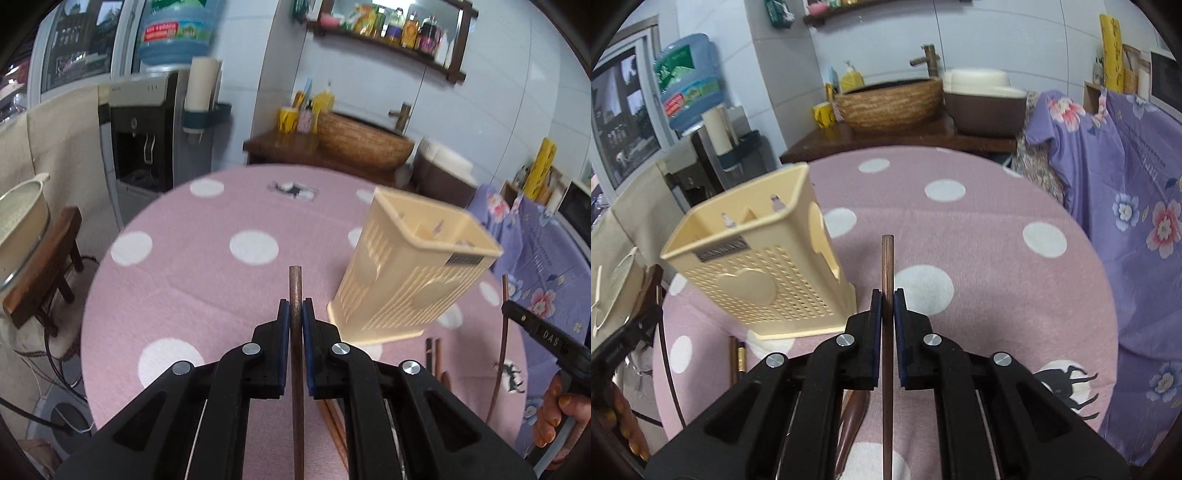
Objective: Organize utensils
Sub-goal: 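Close the left gripper on a single brown wooden chopstick, then lift the chopstick with the left gripper and drop it into the beige holder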
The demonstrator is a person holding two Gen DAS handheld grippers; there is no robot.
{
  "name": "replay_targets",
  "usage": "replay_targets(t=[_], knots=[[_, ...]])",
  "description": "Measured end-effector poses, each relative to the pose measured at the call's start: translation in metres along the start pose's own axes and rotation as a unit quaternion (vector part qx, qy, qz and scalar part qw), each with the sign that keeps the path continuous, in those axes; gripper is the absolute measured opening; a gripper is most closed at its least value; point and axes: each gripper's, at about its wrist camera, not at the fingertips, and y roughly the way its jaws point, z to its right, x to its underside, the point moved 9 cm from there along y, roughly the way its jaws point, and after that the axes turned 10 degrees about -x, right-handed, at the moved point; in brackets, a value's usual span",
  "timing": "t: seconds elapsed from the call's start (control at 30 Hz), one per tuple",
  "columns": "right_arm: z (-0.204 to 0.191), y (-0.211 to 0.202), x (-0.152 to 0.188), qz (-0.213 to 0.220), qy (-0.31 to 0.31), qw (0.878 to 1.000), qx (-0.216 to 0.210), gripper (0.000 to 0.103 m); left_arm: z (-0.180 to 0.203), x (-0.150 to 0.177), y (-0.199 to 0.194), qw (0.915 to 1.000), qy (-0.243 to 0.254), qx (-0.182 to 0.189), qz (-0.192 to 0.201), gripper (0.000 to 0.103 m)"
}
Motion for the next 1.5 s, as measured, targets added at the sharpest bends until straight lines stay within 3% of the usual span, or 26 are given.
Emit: replay_targets(t=[0.27, 0.7, 0.93, 1.27, 1.5], knots=[[-0.013, -0.054, -0.026, 0.039, -0.020, 0.998, -0.044, 0.007, -0.008, -0.045, -0.051, 0.9966, -0.005, 0.006, 0.082, 0.008], [-0.018, -0.078, -0.038, 0.045, -0.033, 0.997, -0.059, 0.007, -0.015, -0.056, -0.067, 0.9953, -0.002, 0.005, 0.096, 0.008], [-0.026, -0.092, -0.055, 0.060, -0.046, 0.995, -0.059, 0.007, -0.015, -0.079, -0.084, 0.9922, -0.004, -0.004, 0.125, 0.008], [-0.067, -0.133, -0.141, 0.117, -0.065, 0.989, -0.065, 0.007, 0.019, -0.165, -0.130, 0.9812, -0.008, 0.011, 0.192, 0.008], [-0.097, -0.156, -0.204, 0.191, -0.050, 0.977, -0.083, 0.007, 0.052, -0.215, -0.154, 0.9667, -0.034, 0.031, 0.252, 0.008]])
